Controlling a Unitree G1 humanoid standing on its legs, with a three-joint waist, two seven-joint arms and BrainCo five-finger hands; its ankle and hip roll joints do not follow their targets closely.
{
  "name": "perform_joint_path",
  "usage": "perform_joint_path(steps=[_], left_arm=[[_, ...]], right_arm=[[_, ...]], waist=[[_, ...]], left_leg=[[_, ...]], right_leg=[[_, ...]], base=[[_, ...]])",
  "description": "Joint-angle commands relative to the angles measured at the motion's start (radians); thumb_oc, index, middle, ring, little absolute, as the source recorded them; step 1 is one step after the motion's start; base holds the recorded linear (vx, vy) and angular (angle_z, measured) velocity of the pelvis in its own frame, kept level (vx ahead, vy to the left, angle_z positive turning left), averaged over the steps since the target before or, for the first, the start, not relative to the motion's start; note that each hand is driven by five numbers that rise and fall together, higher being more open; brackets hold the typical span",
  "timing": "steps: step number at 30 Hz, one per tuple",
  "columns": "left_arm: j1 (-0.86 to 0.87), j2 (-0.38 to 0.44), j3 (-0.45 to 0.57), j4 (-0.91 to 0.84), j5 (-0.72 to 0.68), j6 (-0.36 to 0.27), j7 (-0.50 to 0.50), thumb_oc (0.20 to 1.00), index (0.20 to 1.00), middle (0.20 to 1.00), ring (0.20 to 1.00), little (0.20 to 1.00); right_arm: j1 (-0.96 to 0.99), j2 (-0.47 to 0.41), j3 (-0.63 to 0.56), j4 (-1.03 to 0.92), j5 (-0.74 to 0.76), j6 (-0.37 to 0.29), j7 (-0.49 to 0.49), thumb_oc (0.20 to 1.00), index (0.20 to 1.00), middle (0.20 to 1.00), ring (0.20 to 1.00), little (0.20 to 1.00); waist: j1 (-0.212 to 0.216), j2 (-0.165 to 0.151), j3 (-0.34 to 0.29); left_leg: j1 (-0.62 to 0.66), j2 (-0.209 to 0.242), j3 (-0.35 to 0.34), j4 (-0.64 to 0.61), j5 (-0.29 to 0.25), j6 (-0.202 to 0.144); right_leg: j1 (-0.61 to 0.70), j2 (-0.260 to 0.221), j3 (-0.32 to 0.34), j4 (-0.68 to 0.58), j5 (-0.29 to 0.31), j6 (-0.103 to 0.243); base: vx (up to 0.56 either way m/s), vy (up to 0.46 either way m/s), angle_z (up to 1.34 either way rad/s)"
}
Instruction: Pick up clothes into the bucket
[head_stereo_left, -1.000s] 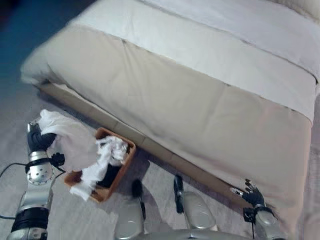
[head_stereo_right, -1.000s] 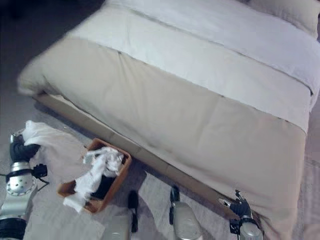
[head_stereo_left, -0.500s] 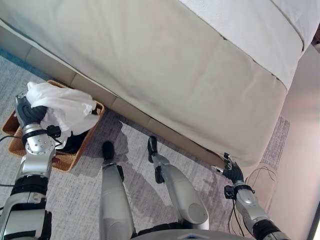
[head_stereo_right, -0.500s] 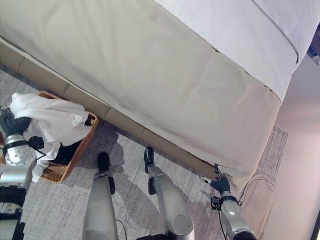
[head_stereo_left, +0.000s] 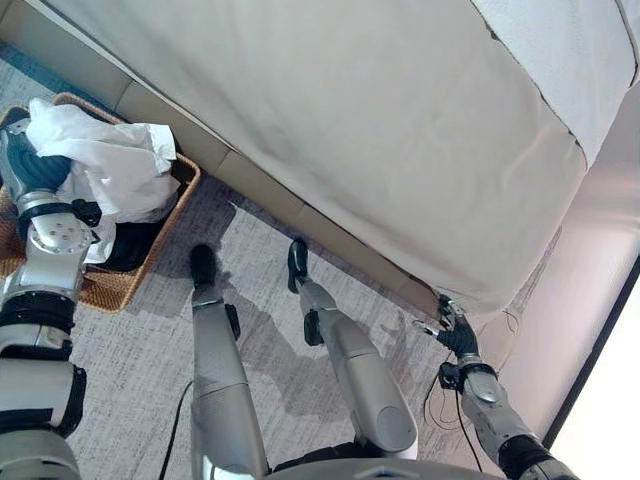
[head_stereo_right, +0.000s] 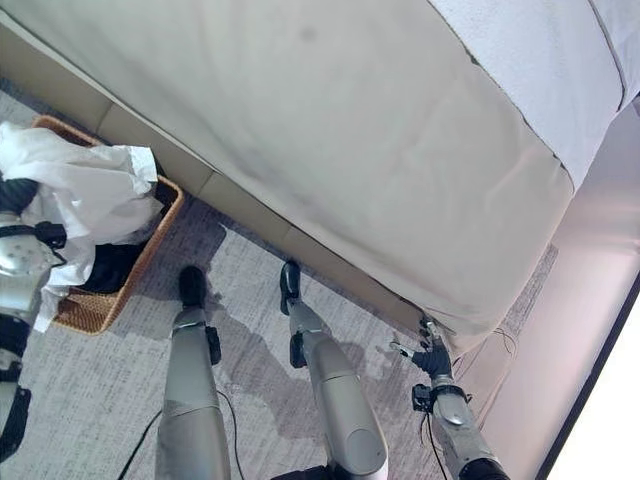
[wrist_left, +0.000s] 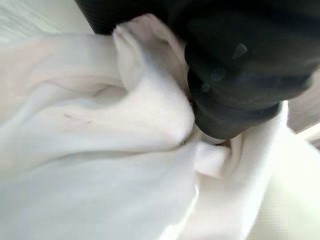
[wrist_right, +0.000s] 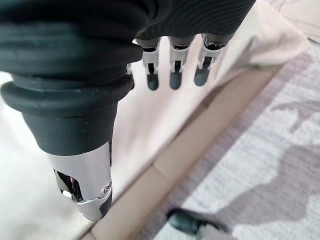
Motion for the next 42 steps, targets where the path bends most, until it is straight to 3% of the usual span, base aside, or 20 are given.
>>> perform_joint_path(steps=[1,7,8,9,10,11,19,24,25,27,30,31,32,33,34,35,37,38,40,42], left_arm=[[-0.003,0.107,0.052,-0.012,0.009,-0.009,0.013,0.200,0.200,0.200,0.200,0.200],[0.049,0.102,0.094,0.038,0.008,0.003,0.004,0.200,0.200,0.200,0.200,0.200],[0.065,0.097,0.096,0.049,0.009,0.009,-0.006,0.351,0.351,0.351,0.351,0.351],[0.072,0.097,0.100,0.053,0.012,0.014,-0.011,1.000,1.000,1.000,1.000,1.000],[0.080,0.096,0.097,0.051,0.028,0.016,-0.014,1.000,1.000,1.000,1.000,1.000],[0.081,0.097,0.097,0.045,0.037,0.019,-0.017,1.000,1.000,1.000,1.000,1.000],[0.132,0.068,0.086,0.020,0.089,0.032,-0.045,1.000,1.000,1.000,1.000,1.000],[0.205,-0.009,0.072,0.021,0.163,0.048,-0.077,1.000,1.000,1.000,1.000,1.000],[0.240,-0.051,0.085,0.030,0.161,0.043,-0.081,1.000,1.000,1.000,1.000,1.000],[0.241,-0.051,0.086,0.029,0.161,0.043,-0.081,1.000,1.000,1.000,1.000,1.000],[0.322,-0.114,0.110,0.047,0.148,0.035,-0.114,1.000,1.000,1.000,1.000,1.000],[0.357,-0.153,0.114,0.043,0.135,0.031,-0.132,1.000,1.000,1.000,1.000,1.000],[0.358,-0.153,0.114,0.043,0.135,0.031,-0.132,1.000,1.000,1.000,1.000,1.000],[0.396,-0.194,0.125,0.034,0.113,0.022,-0.147,1.000,1.000,1.000,1.000,1.000],[0.396,-0.194,0.125,0.033,0.113,0.022,-0.147,1.000,1.000,1.000,1.000,1.000],[0.429,-0.267,0.144,-0.001,0.021,-0.004,-0.149,1.000,1.000,1.000,1.000,1.000],[0.464,-0.358,0.165,-0.019,-0.135,-0.056,-0.203,1.000,1.000,1.000,1.000,1.000],[0.463,-0.358,0.165,-0.019,-0.135,-0.056,-0.203,1.000,1.000,1.000,1.000,1.000],[0.516,-0.472,0.192,-0.036,-0.347,-0.108,-0.308,1.000,1.000,1.000,1.000,1.000],[0.531,-0.499,0.181,-0.043,-0.359,-0.113,-0.333,1.000,1.000,1.000,1.000,1.000]], right_arm=[[-0.008,-0.029,0.018,-0.069,0.053,-0.037,-0.014,1.000,1.000,1.000,1.000,1.000],[-0.011,-0.039,0.029,-0.078,0.053,-0.039,-0.007,1.000,1.000,1.000,1.000,1.000],[-0.007,-0.041,0.035,-0.076,0.053,-0.037,-0.004,1.000,1.000,1.000,1.000,1.000],[-0.011,-0.044,0.035,-0.080,0.054,-0.036,-0.003,1.000,1.000,1.000,1.000,1.000],[-0.008,-0.045,0.039,-0.073,0.052,-0.033,-0.003,1.000,1.000,1.000,1.000,1.000],[-0.014,-0.047,0.035,-0.077,0.048,-0.033,-0.004,1.000,1.000,1.000,1.000,1.000],[-0.022,-0.057,0.030,-0.083,0.036,-0.024,0.000,1.000,1.000,1.000,1.000,1.000],[-0.034,-0.063,0.024,-0.064,0.011,-0.007,-0.003,1.000,1.000,1.000,1.000,1.000],[-0.038,-0.067,0.014,-0.063,0.004,-0.002,-0.003,1.000,1.000,1.000,1.000,1.000],[-0.038,-0.067,0.014,-0.063,0.004,-0.002,-0.003,1.000,1.000,1.000,1.000,1.000],[-0.046,-0.071,-0.004,-0.046,-0.019,0.010,-0.004,1.000,1.000,1.000,1.000,1.000],[-0.053,-0.073,-0.017,-0.024,-0.036,0.022,-0.007,1.000,1.000,1.000,1.000,1.000],[-0.053,-0.073,-0.016,-0.024,-0.036,0.022,-0.007,1.000,1.000,1.000,1.000,1.000],[-0.056,-0.074,-0.033,0.009,-0.051,0.034,-0.012,1.000,1.000,1.000,1.000,1.000],[-0.056,-0.074,-0.033,0.009,-0.051,0.034,-0.012,1.000,1.000,1.000,1.000,1.000],[-0.059,-0.073,-0.054,0.047,-0.064,0.046,-0.018,1.000,1.000,1.000,1.000,1.000],[-0.063,-0.071,-0.077,0.081,-0.074,0.056,-0.022,1.000,1.000,1.000,1.000,1.000],[-0.064,-0.071,-0.077,0.081,-0.074,0.056,-0.022,1.000,1.000,1.000,1.000,1.000],[-0.038,-0.065,-0.105,0.112,-0.083,0.064,-0.011,1.000,1.000,1.000,1.000,1.000],[-0.033,-0.064,-0.110,0.133,-0.086,0.069,-0.006,1.000,1.000,1.000,1.000,1.000]], waist=[[0.031,-0.120,0.047],[0.028,-0.124,0.047],[0.039,-0.113,0.047],[0.030,-0.122,0.047],[0.040,-0.112,0.047],[0.032,-0.119,0.047],[0.033,-0.105,0.047],[0.048,-0.070,0.047],[0.057,-0.050,0.047],[0.056,-0.051,0.047],[0.075,0.001,0.047],[0.087,0.033,0.047],[0.087,0.033,0.047],[0.098,0.068,0.047],[0.098,0.068,0.047],[0.109,0.101,0.047],[0.113,0.138,0.047],[0.111,0.137,0.047],[0.114,0.179,-0.003],[0.114,0.190,-0.025]], left_leg=[[-0.008,-0.053,0.046,0.135,-0.115,0.071],[-0.001,-0.050,0.056,0.136,-0.119,0.074],[0.024,-0.037,0.049,0.142,-0.160,0.072],[0.004,-0.046,0.062,0.135,-0.119,0.075],[0.029,-0.034,0.054,0.139,-0.158,0.072],[0.008,-0.044,0.068,0.130,-0.116,0.076],[0.050,-0.045,0.085,0.073,-0.088,0.077],[0.117,-0.053,0.091,0.023,-0.065,0.075],[0.155,-0.057,0.098,0.003,-0.058,0.076],[0.156,-0.058,0.099,0.002,-0.057,0.076],[0.259,-0.065,0.116,-0.065,-0.034,0.074],[0.315,-0.071,0.121,-0.101,-0.020,0.073],[0.316,-0.072,0.122,-0.103,-0.020,0.073],[0.374,-0.076,0.123,-0.134,-0.009,0.072],[0.375,-0.076,0.123,-0.135,-0.009,0.072],[0.444,-0.086,0.120,-0.178,0.004,0.069],[0.521,-0.095,0.114,-0.224,0.020,0.064],[0.521,-0.097,0.113,-0.229,0.026,0.064],[0.599,-0.101,0.103,-0.285,0.039,0.056],[0.618,-0.105,0.098,-0.300,0.046,0.056]], right_leg=[[0.040,-0.037,0.087,-0.101,0.069,0.072],[0.037,-0.034,0.099,-0.101,0.071,0.070],[0.060,-0.019,0.103,-0.104,0.052,0.074],[0.036,-0.031,0.104,-0.102,0.073,0.071],[0.059,-0.017,0.106,-0.102,0.052,0.073],[0.034,-0.031,0.108,-0.099,0.073,0.070],[0.038,-0.040,0.109,-0.096,0.078,0.073],[0.071,-0.052,0.110,-0.079,0.067,0.072],[0.098,-0.059,0.109,-0.069,0.058,0.069],[0.099,-0.059,0.109,-0.069,0.058,0.069],[0.161,-0.068,0.113,-0.051,0.039,0.067],[0.199,-0.073,0.114,-0.042,0.028,0.063],[0.199,-0.073,0.115,-0.042,0.028,0.063],[0.239,-0.077,0.113,-0.032,0.010,0.059],[0.240,-0.077,0.114,-0.033,0.010,0.059],[0.291,-0.081,0.107,-0.024,-0.008,0.055],[0.349,-0.085,0.101,-0.016,-0.028,0.051],[0.349,-0.087,0.100,-0.017,-0.026,0.052],[0.409,-0.089,0.089,-0.014,-0.053,0.045],[0.424,-0.092,0.086,-0.017,-0.056,0.043]], base=[[0.01,0.051,-0.02],[0.01,0.017,-0.05],[0.00,0.017,-0.06],[0.07,0.023,-0.11],[-0.10,0.005,-0.18],[-0.02,0.005,-0.22],[-0.03,-0.010,-0.06],[-0.02,-0.017,0.03],[0.00,0.000,0.00],[0.00,0.000,0.00],[-0.03,0.012,-0.02],[-0.01,0.009,-0.07],[0.01,0.008,-0.10],[0.01,0.006,-0.04],[0.04,-0.019,0.03],[0.03,-0.037,0.07],[0.04,-0.024,0.10],[0.11,-0.017,0.22],[0.13,-0.057,0.23],[0.09,-0.054,0.17]])
